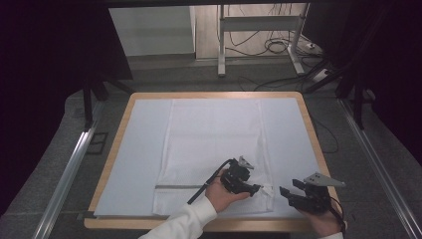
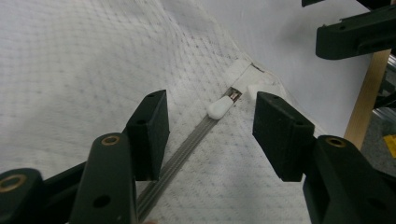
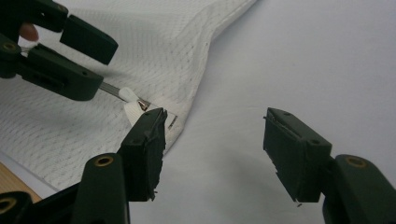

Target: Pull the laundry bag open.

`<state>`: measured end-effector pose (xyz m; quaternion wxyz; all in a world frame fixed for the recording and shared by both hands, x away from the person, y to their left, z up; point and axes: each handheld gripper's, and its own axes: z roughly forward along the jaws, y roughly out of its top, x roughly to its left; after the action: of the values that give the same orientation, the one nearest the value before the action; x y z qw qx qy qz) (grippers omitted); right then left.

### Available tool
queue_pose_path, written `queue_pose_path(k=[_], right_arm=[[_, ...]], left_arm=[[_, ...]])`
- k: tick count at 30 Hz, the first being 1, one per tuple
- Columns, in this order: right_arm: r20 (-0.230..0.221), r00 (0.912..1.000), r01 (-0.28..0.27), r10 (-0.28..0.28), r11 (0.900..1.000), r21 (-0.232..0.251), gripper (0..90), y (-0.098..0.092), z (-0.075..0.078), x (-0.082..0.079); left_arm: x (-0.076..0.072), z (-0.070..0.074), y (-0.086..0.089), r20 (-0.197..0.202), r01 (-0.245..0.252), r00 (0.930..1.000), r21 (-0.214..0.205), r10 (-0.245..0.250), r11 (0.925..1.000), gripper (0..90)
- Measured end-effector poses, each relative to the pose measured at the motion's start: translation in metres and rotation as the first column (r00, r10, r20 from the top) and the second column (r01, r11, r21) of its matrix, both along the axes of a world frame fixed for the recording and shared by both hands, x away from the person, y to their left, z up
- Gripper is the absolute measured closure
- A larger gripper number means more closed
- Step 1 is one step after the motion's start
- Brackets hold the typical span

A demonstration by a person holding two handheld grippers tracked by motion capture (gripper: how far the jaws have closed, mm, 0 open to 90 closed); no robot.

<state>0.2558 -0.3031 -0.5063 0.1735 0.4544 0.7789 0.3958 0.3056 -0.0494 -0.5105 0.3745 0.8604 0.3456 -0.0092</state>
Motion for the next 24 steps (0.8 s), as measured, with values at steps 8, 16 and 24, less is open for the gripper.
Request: queue_pose_path(k=[8,16,24], right_arm=[[0.011,0.9999,0.013,-0.013,0.9999,-0.003,38.6,-0.0030,0.0008,0.0000],[0.016,0.9996,0.024,-0.024,0.9997,-0.002,38.5,-0.0052,0.0023,-0.0005],[0.022,0.9993,0.029,-0.029,0.9996,-0.002,38.5,-0.0066,0.0027,-0.0007]], left_arm=[[0.0026,-0.0039,-0.0051,-0.059,0.002,0.9982,-0.031,-0.004,0.9995,50.9],[0.0053,-0.0067,-0.0072,-0.111,0.008,0.9937,-0.055,-0.014,0.9985,52.3],[0.0060,-0.0091,-0.0097,-0.131,0.004,0.9913,-0.060,-0.012,0.9982,57.8]])
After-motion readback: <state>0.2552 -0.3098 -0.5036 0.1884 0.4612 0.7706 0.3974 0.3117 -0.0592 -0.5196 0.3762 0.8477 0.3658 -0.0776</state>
